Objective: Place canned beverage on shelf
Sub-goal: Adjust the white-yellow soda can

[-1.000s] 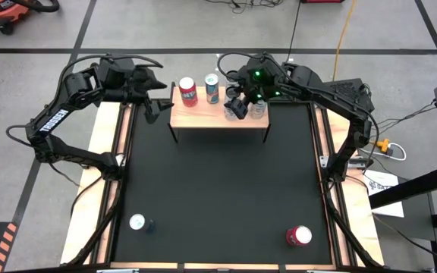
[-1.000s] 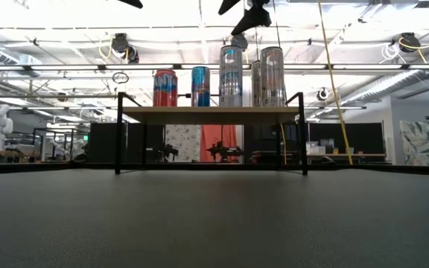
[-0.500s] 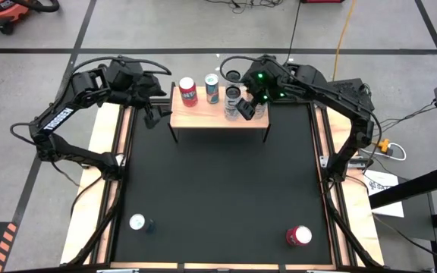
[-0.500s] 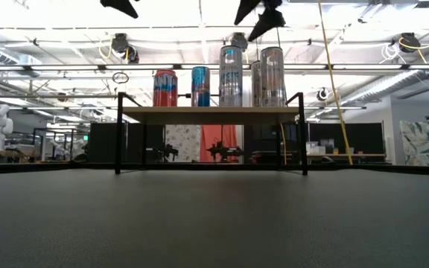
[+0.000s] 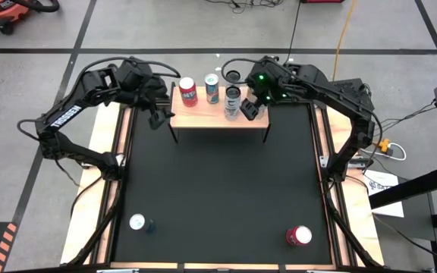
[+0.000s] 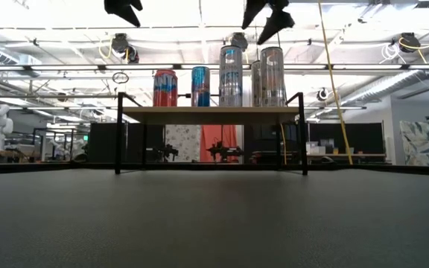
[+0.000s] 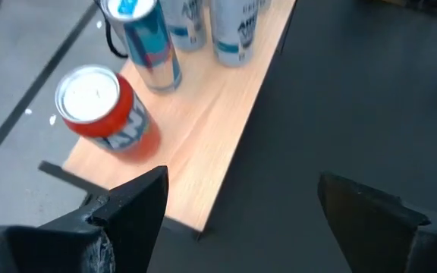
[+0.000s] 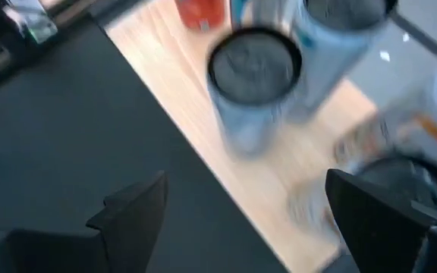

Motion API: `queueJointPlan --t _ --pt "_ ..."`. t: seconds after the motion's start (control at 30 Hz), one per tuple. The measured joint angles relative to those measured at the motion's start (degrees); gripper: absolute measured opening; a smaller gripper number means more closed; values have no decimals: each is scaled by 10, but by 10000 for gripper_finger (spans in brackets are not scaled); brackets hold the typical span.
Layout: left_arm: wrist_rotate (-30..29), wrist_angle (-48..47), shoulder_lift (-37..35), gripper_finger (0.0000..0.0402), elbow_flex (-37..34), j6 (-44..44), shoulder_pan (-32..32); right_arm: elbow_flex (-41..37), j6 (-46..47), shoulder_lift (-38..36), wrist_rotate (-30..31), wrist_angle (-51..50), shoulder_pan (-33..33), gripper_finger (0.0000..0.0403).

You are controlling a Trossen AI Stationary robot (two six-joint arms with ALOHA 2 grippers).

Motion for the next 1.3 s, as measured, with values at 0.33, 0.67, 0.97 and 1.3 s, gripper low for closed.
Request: queueJointPlan --t 0.33,0.67,0.97,1.3 --pt "-3 -30 0 338 0 11 0 0 36 -38 5 -90 1 291" --pt "-4 -41 0 338 0 -2 0 0 85 -46 137 -174 -13 199" --pt "-4 -41 0 338 0 1 0 0 102 -31 137 -164 -38 93" --pt "-4 -42 0 338 0 0 0 0 114 -3 136 -165 -53 3"
